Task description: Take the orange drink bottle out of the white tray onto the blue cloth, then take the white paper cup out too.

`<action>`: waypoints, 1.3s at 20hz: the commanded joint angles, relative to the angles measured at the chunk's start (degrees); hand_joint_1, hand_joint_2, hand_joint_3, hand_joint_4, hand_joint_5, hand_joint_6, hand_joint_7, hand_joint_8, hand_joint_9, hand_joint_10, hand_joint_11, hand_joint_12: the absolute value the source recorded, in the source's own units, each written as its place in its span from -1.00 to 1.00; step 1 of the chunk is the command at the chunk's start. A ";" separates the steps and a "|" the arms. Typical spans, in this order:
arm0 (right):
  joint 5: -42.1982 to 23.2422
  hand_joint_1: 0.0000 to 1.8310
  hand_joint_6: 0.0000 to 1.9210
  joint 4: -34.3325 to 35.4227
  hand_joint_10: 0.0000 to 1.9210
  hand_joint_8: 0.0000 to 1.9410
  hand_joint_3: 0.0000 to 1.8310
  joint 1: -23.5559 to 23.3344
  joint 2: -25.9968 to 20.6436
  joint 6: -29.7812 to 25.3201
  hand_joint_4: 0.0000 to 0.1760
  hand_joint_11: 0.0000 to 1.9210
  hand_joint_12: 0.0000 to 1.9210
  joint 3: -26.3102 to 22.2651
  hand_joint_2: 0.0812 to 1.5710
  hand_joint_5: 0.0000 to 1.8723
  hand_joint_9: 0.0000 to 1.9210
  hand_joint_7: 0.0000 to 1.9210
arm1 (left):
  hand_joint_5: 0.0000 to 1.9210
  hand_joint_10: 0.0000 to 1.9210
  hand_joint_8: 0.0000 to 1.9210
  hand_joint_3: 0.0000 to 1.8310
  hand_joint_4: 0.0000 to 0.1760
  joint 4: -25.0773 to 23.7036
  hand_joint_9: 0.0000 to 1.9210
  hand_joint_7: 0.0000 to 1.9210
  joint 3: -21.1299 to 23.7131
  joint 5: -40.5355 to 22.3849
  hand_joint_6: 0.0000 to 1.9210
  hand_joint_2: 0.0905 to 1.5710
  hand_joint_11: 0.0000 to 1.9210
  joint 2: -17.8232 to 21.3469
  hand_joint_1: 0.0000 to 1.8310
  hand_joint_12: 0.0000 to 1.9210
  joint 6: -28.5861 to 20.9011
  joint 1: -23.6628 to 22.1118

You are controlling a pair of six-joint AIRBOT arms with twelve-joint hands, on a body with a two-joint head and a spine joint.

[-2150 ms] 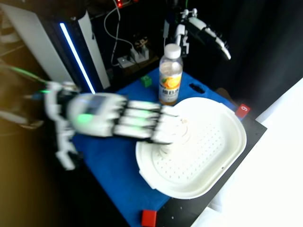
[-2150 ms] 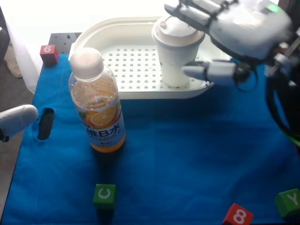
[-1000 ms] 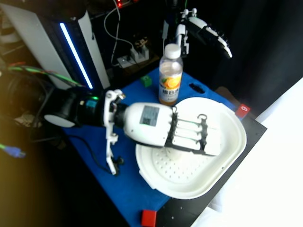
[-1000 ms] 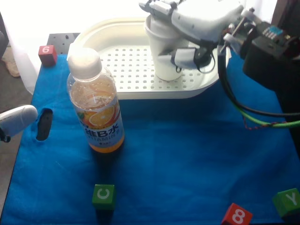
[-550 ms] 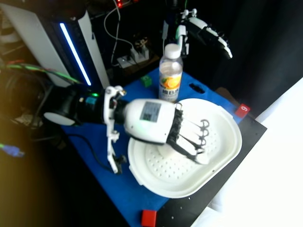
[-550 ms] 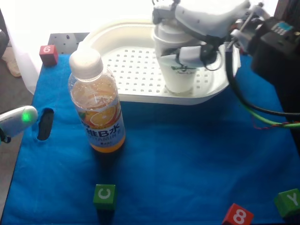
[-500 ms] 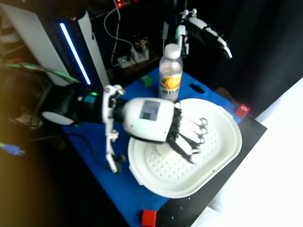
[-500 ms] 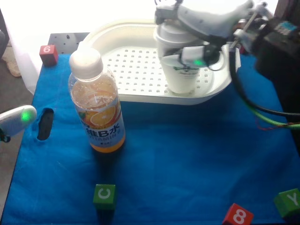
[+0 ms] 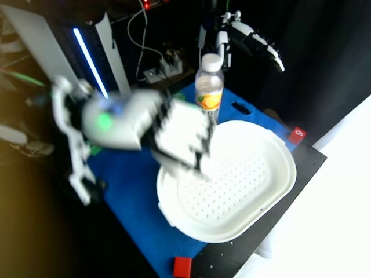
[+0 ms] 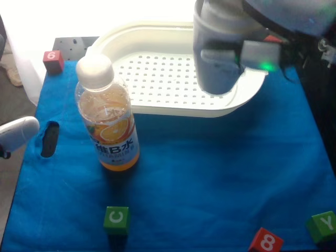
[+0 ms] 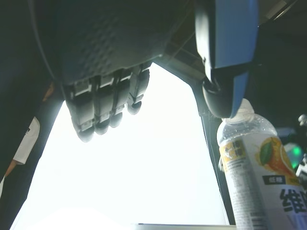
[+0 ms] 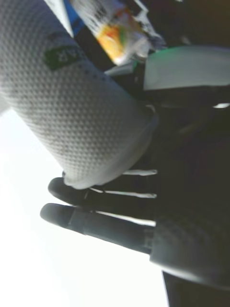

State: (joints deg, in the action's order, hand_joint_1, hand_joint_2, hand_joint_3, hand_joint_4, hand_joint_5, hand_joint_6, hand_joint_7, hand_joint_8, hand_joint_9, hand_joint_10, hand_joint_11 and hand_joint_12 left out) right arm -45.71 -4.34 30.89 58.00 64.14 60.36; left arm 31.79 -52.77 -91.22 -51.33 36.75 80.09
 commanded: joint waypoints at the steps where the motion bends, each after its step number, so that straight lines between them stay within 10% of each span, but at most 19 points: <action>1: -7.93 0.05 0.66 0.49 0.91 0.61 -1.00 0.78 -1.59 -0.12 -1.00 -0.27 1.00 -1.25 0.69 -0.40 -0.40 -0.46 | -1.00 -1.00 -1.00 -1.00 0.31 0.36 -1.00 -1.00 -0.13 -7.80 -1.00 0.32 -1.00 -0.21 -0.22 -1.00 -0.50 -0.10; 6: -11.52 -0.10 0.33 -2.90 0.86 0.59 -1.00 8.72 -6.89 -4.83 -1.00 -0.51 1.00 -7.03 0.58 -0.66 -0.46 -0.48 | -1.00 -1.00 -1.00 -0.99 0.46 0.64 -1.00 -1.00 -0.17 -7.82 -1.00 0.34 -1.00 -0.21 -0.27 -1.00 -0.59 0.01; 7: -11.67 -0.01 0.61 -3.88 0.83 0.61 -0.99 10.68 -6.88 -8.93 -1.00 -0.49 1.00 -6.61 0.67 -0.46 -0.45 -0.49 | -1.00 -1.00 -1.00 -0.99 0.24 0.70 -1.00 -1.00 -0.19 -7.82 -1.00 0.34 -1.00 -0.22 -0.28 -1.00 -0.58 0.03; 9: -11.66 0.03 0.33 -3.91 0.68 0.47 -1.00 13.10 -6.74 -9.77 -1.00 -0.53 0.97 -6.57 0.53 -0.66 -0.46 -0.50 | -1.00 -1.00 -1.00 -1.00 0.36 0.79 -1.00 -1.00 -0.24 -7.82 -1.00 0.33 -1.00 -0.22 -0.31 -1.00 -0.58 0.03; 12: -10.80 -0.08 0.42 -1.04 0.51 0.34 -1.00 16.72 -5.47 -9.77 -1.00 -0.66 0.96 -5.12 0.57 -0.83 -0.56 -0.61 | -1.00 -1.00 -1.00 -0.99 0.27 0.94 -1.00 -1.00 -0.30 -7.82 -1.00 0.35 -1.00 -0.31 -0.31 -1.00 -0.58 0.02; 14: -9.86 -0.24 0.06 0.90 0.17 -0.32 -1.00 18.94 -4.21 -9.77 -1.00 -0.94 0.90 -4.41 0.58 -0.98 -0.85 -0.82 | -1.00 -1.00 -1.00 -1.00 0.22 0.87 -1.00 -1.00 -0.43 -7.82 -1.00 0.34 -1.00 -0.47 -0.31 -1.00 -0.58 0.02; 15: -9.77 -0.24 0.06 1.23 0.17 -0.32 -1.00 19.34 -4.01 -9.77 -1.00 -0.94 0.90 -4.37 0.58 -0.98 -0.85 -0.82 | -1.00 -1.00 -1.00 -1.00 0.22 0.87 -1.00 -1.00 -0.44 -7.82 -1.00 0.34 -1.00 -0.46 -0.31 -1.00 -0.59 0.02; 18: -9.75 -0.40 -0.94 2.52 -0.59 -0.96 -1.00 21.07 -3.71 -9.77 -0.91 -1.00 0.51 -4.87 0.49 -1.00 -1.00 -0.99 | -1.00 -1.00 -1.00 -1.00 0.29 0.93 -1.00 -1.00 -0.43 -7.82 -1.00 0.34 -1.00 -0.43 -0.34 -1.00 -0.60 0.02; 19: -9.76 -0.45 -0.99 2.52 -0.77 -0.99 -1.00 21.13 -3.90 -9.77 -0.76 -1.00 0.51 -5.16 0.46 -1.00 -1.00 -1.00 | -1.00 -1.00 -1.00 -1.00 0.39 0.95 -1.00 -1.00 -0.43 -7.83 -1.00 0.34 -1.00 -0.43 -0.34 -1.00 -0.60 0.02; 21: -9.92 -0.53 -1.00 2.51 -0.99 -1.00 -1.00 21.14 -4.66 -9.76 0.29 -1.00 0.36 -5.94 0.38 -1.00 -1.00 -1.00 | -1.00 -1.00 -1.00 -0.99 0.51 1.05 -1.00 -1.00 -0.44 -7.86 -1.00 0.35 -1.00 -0.44 -0.34 -1.00 -0.60 0.02; 23: -10.50 -0.57 -1.00 2.51 -1.00 -1.00 -1.00 21.15 -5.54 -9.76 0.36 -1.00 -0.03 -6.64 0.34 -1.00 -1.00 -1.00 | -1.00 -1.00 -1.00 -0.99 0.53 1.16 -1.00 -1.00 -0.44 -7.88 -1.00 0.35 -1.00 -0.46 -0.34 -1.00 -0.64 0.02; 24: -11.08 -0.61 -1.00 2.50 -1.00 -1.00 -1.00 21.15 -6.21 -9.76 0.68 -1.00 -0.74 -7.07 0.31 -1.00 -1.00 -1.00 | -1.00 -1.00 -1.00 -0.99 0.46 1.16 -1.00 -1.00 -0.43 -7.88 -1.00 0.36 -1.00 -0.46 -0.33 -1.00 -0.64 0.02; 26: -13.31 -0.56 -1.00 2.50 -1.00 -1.00 -1.00 21.15 -7.68 -9.76 0.77 -0.95 -0.96 -8.07 0.25 -1.00 -1.00 -1.00 | -1.00 -1.00 -1.00 -0.99 0.47 1.24 -1.00 -1.00 -0.45 -7.89 -1.00 0.38 -1.00 -0.44 -0.32 -1.00 -0.64 0.02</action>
State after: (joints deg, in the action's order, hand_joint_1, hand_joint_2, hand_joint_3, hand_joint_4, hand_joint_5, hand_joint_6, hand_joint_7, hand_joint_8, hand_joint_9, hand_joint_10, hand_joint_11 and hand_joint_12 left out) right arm -50.85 -2.24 52.47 50.02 54.28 52.18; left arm 33.23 -52.86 -91.61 -51.68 36.49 80.34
